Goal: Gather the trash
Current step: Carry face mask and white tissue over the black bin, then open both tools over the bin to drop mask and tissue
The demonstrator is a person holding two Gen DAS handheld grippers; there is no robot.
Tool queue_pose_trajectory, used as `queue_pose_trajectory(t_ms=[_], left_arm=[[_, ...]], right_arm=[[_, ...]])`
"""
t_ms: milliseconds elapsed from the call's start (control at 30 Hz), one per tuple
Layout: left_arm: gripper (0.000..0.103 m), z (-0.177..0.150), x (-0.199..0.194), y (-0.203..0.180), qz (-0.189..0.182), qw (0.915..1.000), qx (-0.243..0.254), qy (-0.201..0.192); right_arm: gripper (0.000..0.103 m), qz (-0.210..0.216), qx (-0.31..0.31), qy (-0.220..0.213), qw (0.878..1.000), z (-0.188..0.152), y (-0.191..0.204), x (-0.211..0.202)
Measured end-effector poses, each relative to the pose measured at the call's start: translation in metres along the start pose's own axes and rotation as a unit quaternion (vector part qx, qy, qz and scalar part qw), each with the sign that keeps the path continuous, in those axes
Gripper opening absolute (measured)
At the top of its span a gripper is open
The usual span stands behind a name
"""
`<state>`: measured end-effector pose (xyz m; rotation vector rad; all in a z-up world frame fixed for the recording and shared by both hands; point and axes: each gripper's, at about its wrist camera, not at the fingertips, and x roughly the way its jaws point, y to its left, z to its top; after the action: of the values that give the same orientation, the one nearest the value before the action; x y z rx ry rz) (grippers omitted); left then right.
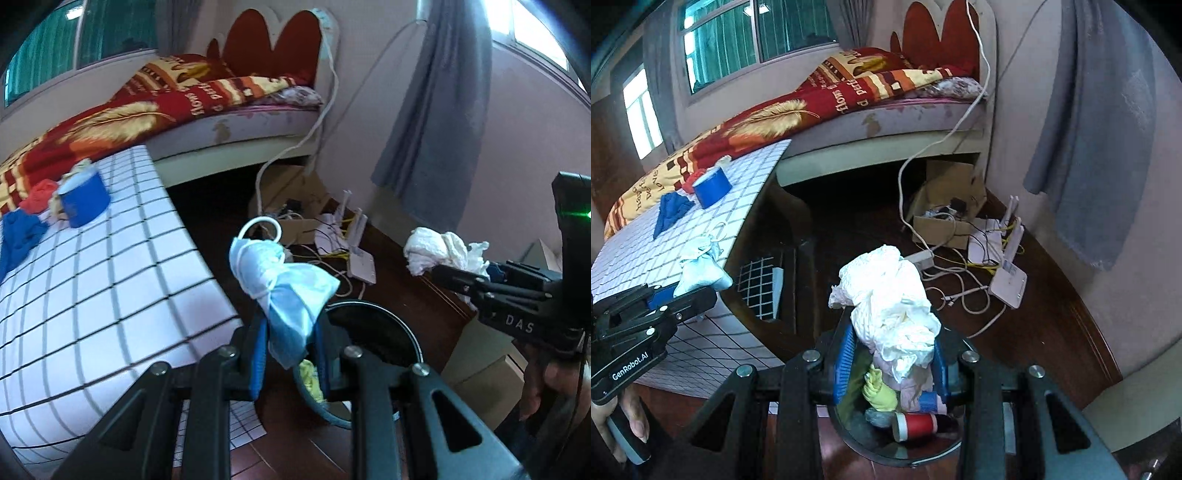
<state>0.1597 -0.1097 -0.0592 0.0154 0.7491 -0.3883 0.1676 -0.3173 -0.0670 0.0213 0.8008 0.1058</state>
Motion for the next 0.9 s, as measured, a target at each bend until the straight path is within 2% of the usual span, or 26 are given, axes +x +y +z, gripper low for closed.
queue_pose_trajectory(t_ms=[467,667,900], left_arm=[[0.024,-0.019,0.055,-0.050,-0.049,0.9969,0.038,0.049],[0.024,-0.027,0.075,-0.059,-0.068,0.9948,0.041,0.063],[0.024,-0.042,0.110,-0.062,-0.078,0.9902,0.043,0.108]], right_arm=[[0.038,-0.016,0.005,0.038,0.999,-0.041,-0.047,0.018],[0.038,-0.012,-0.003,0.057,0.998,-0.060,-0.058,0.039],[0.038,0.001,-0.014,0.095,0.995,-0.078,-0.066,0.071]])
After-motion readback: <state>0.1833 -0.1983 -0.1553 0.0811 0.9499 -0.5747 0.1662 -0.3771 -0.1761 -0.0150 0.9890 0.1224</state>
